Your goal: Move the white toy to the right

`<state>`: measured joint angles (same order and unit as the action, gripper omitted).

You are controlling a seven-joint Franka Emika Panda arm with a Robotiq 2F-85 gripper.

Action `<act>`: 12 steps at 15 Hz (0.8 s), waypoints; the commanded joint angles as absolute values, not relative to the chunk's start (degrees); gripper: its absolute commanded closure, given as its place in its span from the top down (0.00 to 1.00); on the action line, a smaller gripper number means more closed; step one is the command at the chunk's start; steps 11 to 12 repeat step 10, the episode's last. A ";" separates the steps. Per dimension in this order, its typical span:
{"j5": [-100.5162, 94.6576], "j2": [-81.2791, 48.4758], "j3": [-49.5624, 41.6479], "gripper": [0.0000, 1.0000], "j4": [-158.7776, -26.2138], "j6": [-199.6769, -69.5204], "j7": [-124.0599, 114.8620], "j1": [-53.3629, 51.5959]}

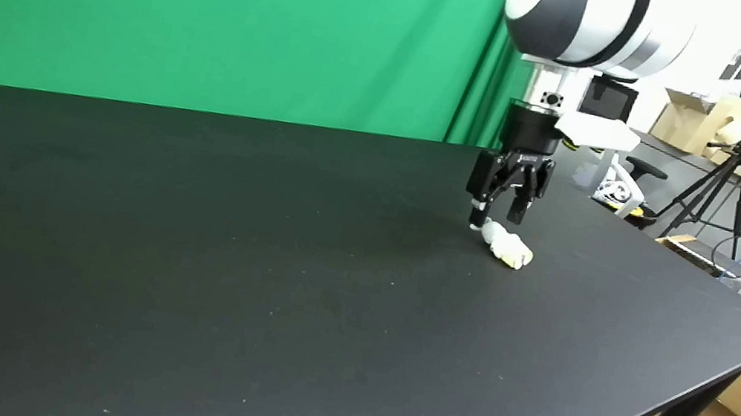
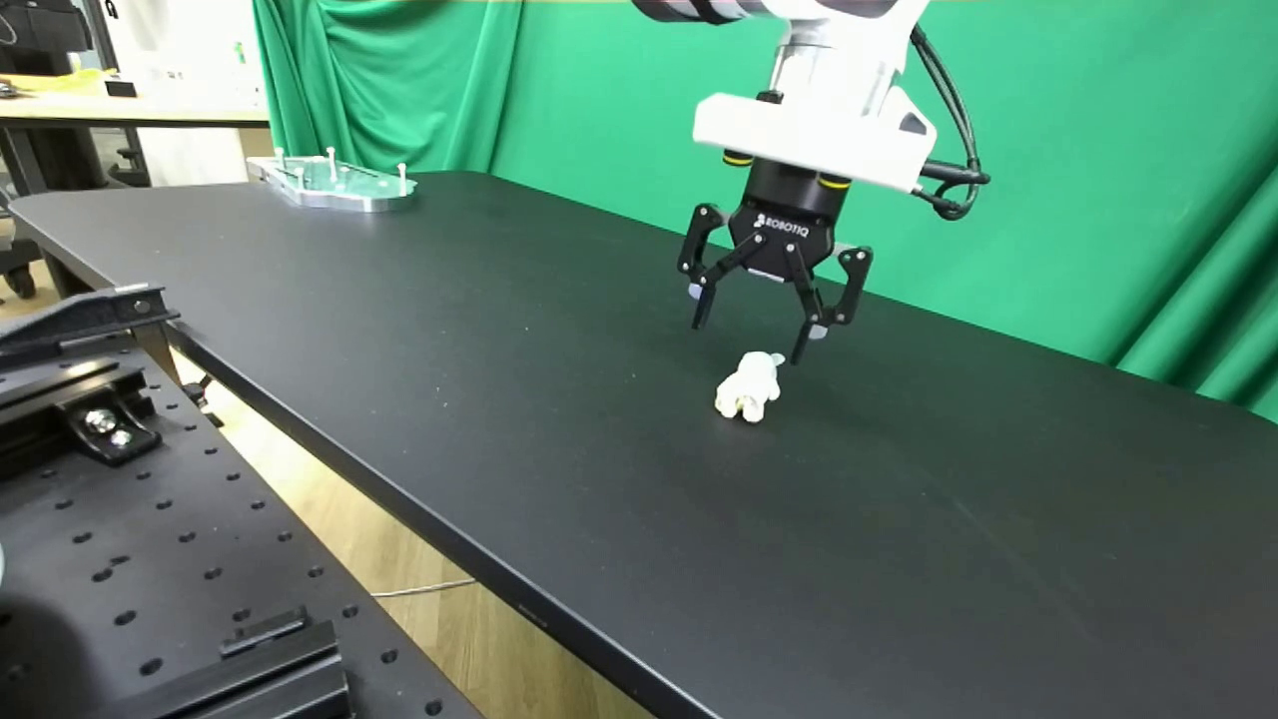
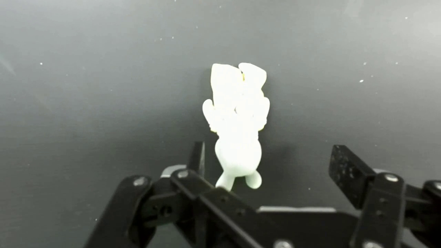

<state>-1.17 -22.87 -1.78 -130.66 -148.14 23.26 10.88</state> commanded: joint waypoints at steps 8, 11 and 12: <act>3.86 -8.12 0.11 1.00 -137.21 -145.23 13.25 5.90; 5.33 -6.44 0.63 1.00 -137.53 -143.03 12.80 4.80; 5.33 -6.44 0.63 1.00 -137.53 -143.03 12.80 4.80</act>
